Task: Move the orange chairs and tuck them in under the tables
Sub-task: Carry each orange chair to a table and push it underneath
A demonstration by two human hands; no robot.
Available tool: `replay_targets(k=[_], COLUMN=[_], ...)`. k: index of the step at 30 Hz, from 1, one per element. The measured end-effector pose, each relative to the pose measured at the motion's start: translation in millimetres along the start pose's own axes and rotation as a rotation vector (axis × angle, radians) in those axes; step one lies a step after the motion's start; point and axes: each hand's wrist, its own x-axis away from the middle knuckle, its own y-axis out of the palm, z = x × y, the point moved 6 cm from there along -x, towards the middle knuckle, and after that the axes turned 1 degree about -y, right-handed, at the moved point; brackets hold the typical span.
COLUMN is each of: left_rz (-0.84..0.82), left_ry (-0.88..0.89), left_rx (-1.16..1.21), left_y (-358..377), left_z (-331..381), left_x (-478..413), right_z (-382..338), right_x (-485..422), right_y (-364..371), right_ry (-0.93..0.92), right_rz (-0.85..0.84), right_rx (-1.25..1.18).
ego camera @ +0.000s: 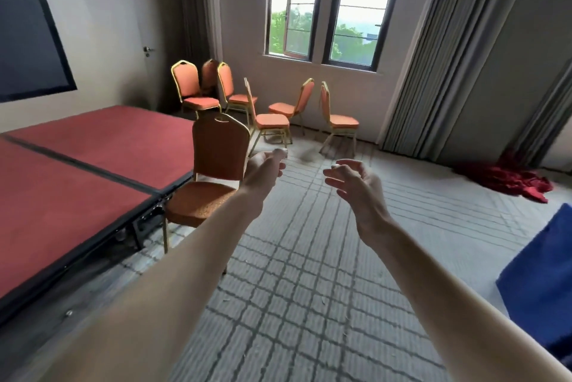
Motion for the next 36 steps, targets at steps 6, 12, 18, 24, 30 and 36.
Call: replay_targets(k=[6, 12, 18, 24, 30, 36], left_rz=[0.044, 0.041, 0.102, 0.131, 0.229, 0.380], left_ry=[-0.045, -0.091, -0.098, 0.041, 0.105, 0.049], left_rx=[0.039, -0.055, -0.128, -0.205, -0.218, -0.198], left_y=[45, 81, 129, 187, 188, 140], left_z=[5, -8, -14, 46, 61, 21], left_x=[-173, -307, -486, -655, -784, -904], right_z=[18, 63, 109, 99, 116, 168], right_x=[-176, -322, -503, -705, -856, -982], right_y=[-8, -25, -39, -44, -1, 70], right_ry=[-0.009, 0.013, -0.041, -0.133, -0.103, -0.105], right_rz=[-0.019, -0.015, -0.025, -0.046, -0.183, -0.330], right_rx=[0.030, 0.006, 0.039, 0.033, 0.045, 0.110])
